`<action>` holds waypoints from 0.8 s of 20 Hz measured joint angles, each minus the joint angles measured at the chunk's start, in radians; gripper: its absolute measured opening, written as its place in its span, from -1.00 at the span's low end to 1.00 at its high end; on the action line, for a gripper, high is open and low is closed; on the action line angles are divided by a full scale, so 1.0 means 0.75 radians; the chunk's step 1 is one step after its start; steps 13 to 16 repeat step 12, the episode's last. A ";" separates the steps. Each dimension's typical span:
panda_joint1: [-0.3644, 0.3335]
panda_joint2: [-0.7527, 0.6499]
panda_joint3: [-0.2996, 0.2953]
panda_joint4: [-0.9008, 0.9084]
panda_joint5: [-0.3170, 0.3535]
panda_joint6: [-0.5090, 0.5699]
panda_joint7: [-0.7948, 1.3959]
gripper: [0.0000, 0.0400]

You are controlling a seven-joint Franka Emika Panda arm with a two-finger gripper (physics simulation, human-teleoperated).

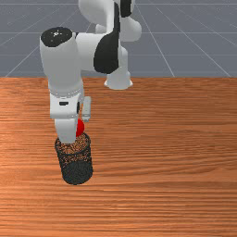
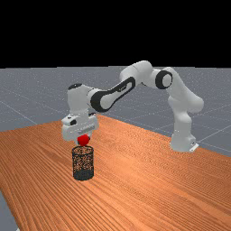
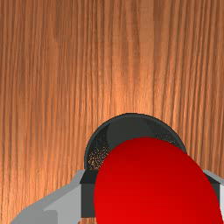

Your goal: Put the ball into the container

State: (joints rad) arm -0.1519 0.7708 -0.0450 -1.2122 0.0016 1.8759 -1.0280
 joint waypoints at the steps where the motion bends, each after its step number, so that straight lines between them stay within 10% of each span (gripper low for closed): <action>1: 0.000 0.009 0.000 -0.026 0.001 0.038 0.000 0.40; 16: -0.007 0.035 0.007 -0.146 0.006 0.212 -0.021 0.59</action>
